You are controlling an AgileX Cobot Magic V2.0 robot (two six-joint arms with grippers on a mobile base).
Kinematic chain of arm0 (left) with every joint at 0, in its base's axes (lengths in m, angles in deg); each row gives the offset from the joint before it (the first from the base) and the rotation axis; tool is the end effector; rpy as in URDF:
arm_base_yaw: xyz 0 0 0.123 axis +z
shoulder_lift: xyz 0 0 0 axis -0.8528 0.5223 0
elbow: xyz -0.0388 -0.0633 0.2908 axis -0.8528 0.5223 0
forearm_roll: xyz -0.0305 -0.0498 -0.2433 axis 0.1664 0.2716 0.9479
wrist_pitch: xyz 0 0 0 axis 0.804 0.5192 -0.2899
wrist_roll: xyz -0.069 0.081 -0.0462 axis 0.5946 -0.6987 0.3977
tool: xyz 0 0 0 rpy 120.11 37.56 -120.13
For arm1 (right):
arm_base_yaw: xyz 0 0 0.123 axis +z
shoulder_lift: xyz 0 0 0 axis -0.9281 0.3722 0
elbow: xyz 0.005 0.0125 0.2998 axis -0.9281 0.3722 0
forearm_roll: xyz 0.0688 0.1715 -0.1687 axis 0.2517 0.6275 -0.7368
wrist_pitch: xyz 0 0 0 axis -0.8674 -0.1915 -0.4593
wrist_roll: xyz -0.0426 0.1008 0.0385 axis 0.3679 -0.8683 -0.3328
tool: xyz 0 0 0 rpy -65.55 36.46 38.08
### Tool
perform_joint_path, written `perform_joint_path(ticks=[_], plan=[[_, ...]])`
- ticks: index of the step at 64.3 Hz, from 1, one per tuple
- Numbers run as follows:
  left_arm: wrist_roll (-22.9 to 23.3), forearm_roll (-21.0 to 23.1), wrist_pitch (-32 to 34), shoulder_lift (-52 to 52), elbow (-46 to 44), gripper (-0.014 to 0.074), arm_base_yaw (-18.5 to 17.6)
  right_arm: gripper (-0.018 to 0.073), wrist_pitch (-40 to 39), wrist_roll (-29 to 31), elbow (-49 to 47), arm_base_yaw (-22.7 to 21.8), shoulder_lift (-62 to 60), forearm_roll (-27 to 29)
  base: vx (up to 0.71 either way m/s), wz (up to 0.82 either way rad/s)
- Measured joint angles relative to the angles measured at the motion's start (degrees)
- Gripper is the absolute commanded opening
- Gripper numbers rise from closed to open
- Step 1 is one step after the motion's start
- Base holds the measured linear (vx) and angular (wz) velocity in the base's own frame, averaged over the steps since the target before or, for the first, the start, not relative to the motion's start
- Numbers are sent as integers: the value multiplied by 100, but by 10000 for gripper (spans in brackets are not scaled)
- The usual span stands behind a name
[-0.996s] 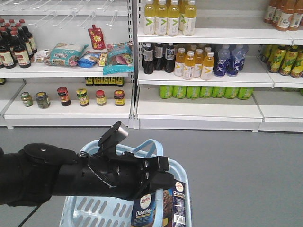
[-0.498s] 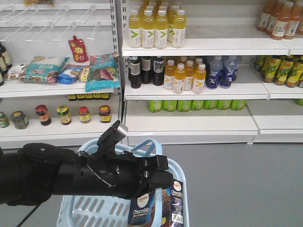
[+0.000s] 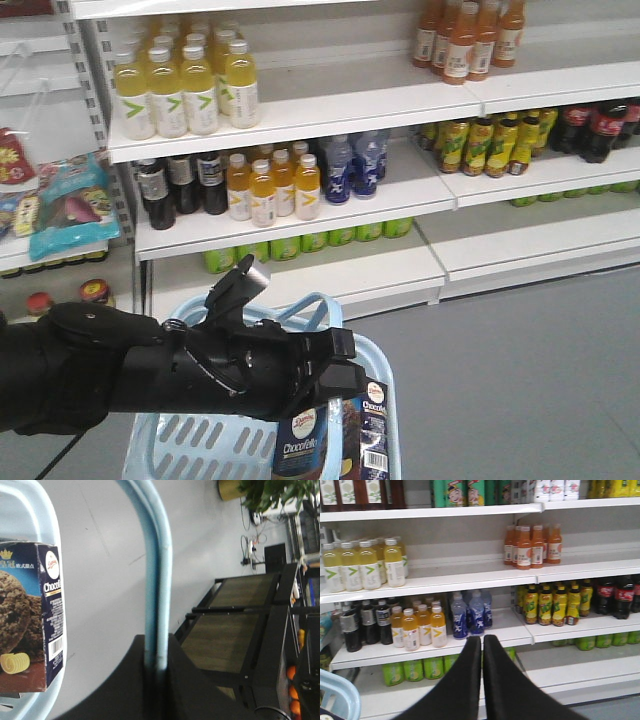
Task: Left arm holds basket, right arm returns cookies
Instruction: 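Turn the base past the potted plant, basket held in left gripper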
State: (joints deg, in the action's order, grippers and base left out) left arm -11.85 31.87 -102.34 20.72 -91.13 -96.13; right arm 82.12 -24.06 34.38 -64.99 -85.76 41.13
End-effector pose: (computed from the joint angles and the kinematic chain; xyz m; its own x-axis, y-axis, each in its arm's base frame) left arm 0.2252 -0.2439 0.2276 -0.9544 -0.1893 -0.2306 0.0969 0.5344 -0.8397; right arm 0.0651 0.0033 0.1972 -0.0031 0.0105 -0.9999 -0.0529 0.9985 0.0107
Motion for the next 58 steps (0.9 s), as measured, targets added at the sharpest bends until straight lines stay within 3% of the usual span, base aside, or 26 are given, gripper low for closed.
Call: perform_joint_path(ticks=[58], plan=[[0,0,0,0,0,-8,0,-8,0,0,0,0,0,0,16,-53]])
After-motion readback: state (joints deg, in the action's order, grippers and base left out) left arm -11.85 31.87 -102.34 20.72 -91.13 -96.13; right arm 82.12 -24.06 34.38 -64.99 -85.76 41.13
